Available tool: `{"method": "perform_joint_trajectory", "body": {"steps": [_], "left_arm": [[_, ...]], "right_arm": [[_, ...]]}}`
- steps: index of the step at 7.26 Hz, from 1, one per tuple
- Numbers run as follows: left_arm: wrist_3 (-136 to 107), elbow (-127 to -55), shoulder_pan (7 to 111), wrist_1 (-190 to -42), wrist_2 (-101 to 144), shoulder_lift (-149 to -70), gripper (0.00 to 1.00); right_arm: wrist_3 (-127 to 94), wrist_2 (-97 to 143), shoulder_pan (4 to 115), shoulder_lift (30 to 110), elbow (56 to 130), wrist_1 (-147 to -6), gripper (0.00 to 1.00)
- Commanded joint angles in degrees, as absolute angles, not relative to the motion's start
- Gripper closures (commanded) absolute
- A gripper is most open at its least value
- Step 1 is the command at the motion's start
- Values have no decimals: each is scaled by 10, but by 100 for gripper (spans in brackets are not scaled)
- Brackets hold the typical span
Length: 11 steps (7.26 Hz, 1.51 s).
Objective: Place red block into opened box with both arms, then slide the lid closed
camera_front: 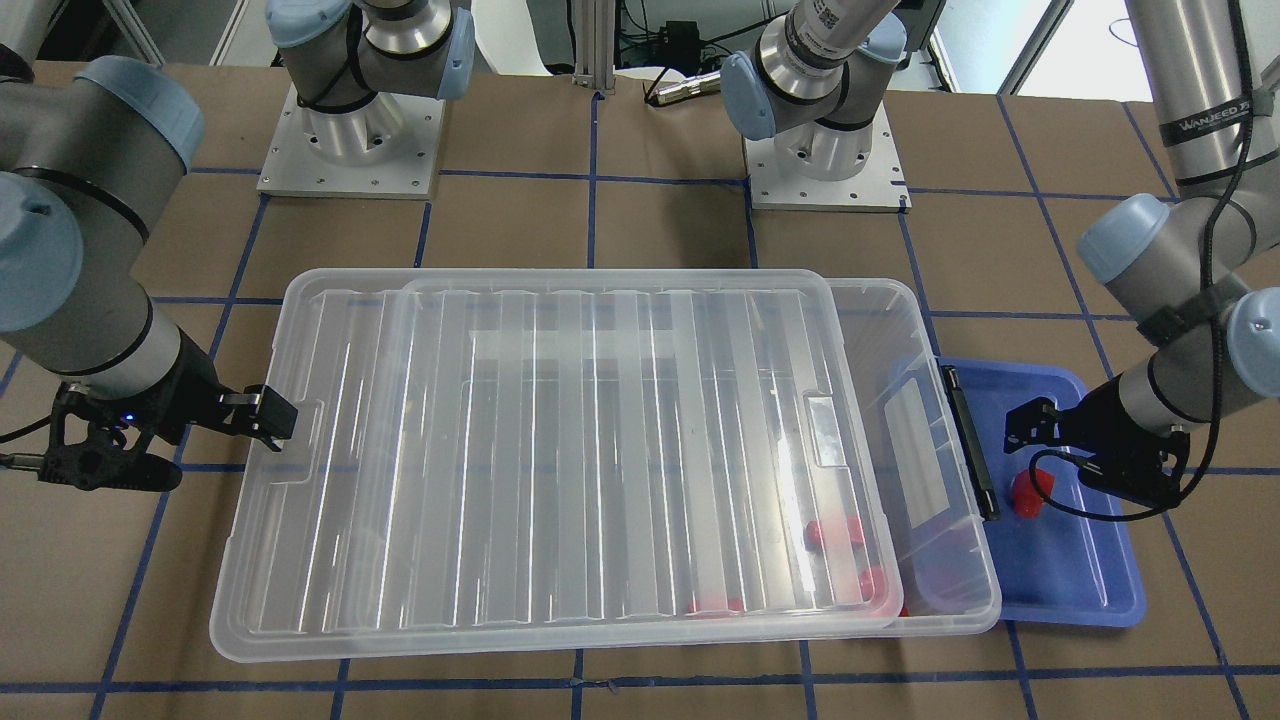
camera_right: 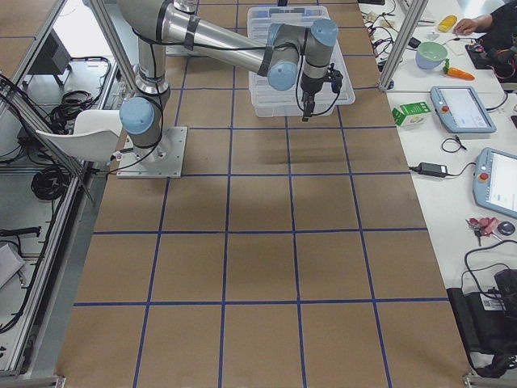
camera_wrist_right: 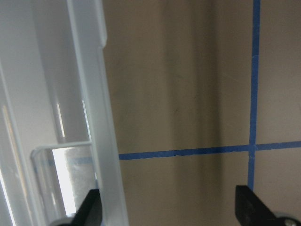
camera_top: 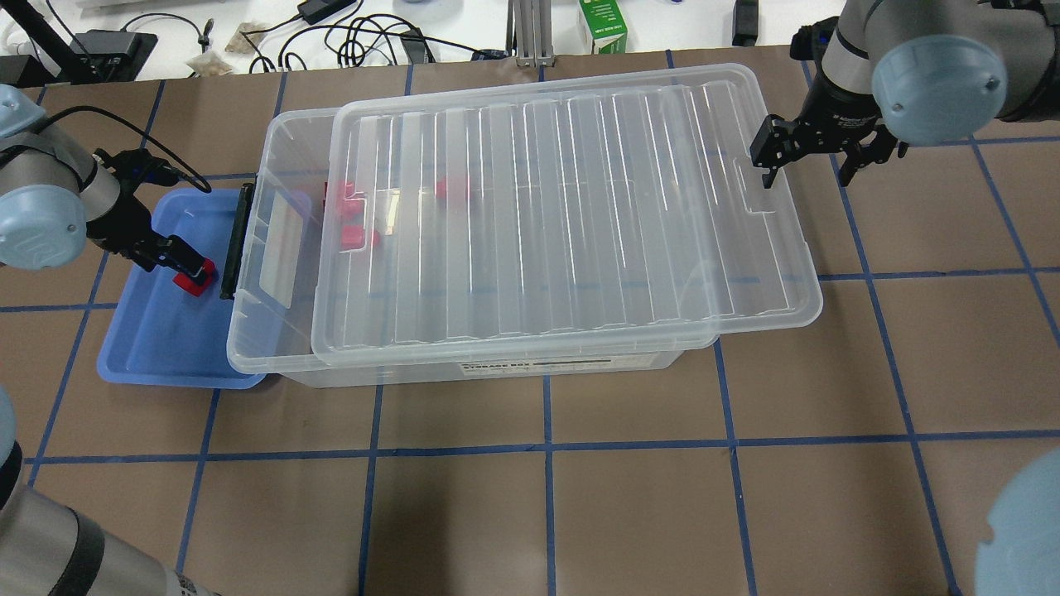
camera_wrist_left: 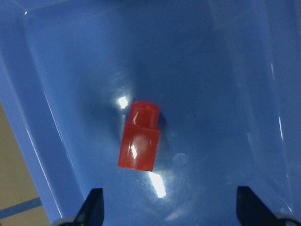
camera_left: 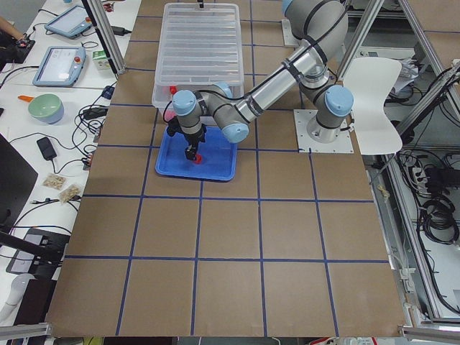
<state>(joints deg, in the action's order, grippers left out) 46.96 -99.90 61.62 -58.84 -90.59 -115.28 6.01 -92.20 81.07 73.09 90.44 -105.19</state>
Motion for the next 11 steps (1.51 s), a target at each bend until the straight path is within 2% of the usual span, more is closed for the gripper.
{"method": "perform_joint_trajectory", "body": {"steps": [1,3,4,5,8,9,11], "left_arm": [[469,-999,618,-548,-904,-1192,3],[471,-999,620,-541,-910,-1202,8],[471,-999,621,-541,-911,-1201,25],[470,-998,623,-541,-912,-1200,55],[471,-991,626,-542,-921,-1185,92],[470,-989,631,-550,-947,-1176,95],[469,-987,633,-586,-943,-1136,96]], "right_arm": [[103,-938,788,730,904,-1054,0],[130,-947,765,730,904,-1054,0],[135,-947,754,730,905,-1051,0],[149,-948,751,730,905,-1053,0],[176,-950,744,729,907,-1058,0],[197,-950,733,729,908,-1058,0],[197,-951,731,730,904,-1056,0]]}}
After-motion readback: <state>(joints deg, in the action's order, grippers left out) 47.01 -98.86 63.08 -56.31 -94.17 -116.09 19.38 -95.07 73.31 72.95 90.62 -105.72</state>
